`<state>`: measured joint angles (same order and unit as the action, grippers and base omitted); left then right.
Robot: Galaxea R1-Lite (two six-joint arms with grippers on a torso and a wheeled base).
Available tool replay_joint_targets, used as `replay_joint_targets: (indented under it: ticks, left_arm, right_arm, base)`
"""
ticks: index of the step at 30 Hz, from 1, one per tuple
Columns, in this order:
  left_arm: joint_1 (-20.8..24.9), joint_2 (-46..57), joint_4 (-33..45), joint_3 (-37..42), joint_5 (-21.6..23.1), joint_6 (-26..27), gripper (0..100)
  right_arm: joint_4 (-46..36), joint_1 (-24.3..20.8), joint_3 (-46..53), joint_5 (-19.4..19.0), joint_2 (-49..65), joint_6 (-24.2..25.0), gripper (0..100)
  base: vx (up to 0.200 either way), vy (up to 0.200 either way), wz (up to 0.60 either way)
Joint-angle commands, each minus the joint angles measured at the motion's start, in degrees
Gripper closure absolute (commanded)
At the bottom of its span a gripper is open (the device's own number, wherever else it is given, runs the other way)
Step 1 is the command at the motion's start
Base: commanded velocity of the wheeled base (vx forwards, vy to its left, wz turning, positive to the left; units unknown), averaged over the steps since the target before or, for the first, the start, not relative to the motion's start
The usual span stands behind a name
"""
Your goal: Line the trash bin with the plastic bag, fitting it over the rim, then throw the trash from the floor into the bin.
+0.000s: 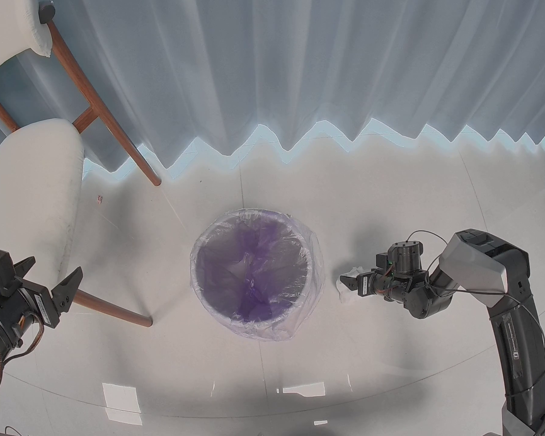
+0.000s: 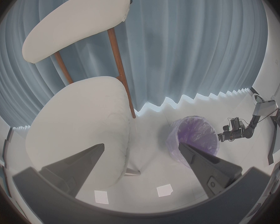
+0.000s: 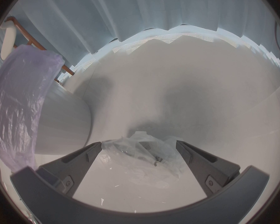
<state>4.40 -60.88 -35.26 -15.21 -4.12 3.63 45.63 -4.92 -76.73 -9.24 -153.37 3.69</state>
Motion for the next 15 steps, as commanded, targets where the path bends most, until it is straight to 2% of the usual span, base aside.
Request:
replay_joint_targets:
  ticks: [1,6,7,15]
  left_arm:
    - [-0.2,-0.2,-0.1,0.0,-0.1,0.1,0]
    - [-0.4,0.1,0.0,0.0,-0.1,0.1,0]
    - [-0.4,0.1,0.0,0.0,-0.1,0.1,0]
    - [-0.4,0.5,-0.1,0.5,-0.1,0.0,0]
  right_arm:
    - [-1.9,-0.3,-3.1,0.4,-2.2,-0.6,0]
    - [-3.6,-0.3,-5.3,0.9,-3.3,-0.9,0]
    - [-3.7,-0.3,-5.3,0.9,-3.3,-0.9,100]
    - [-3.1,-0.2,-4.2,2.5,-2.9,-0.6,100]
  base:
    - [0.0,0.0,0.0]
    - [0.0,0.0,0.0]
    - [0.0,0.0,0.0]
    - [0.0,0.0,0.0]
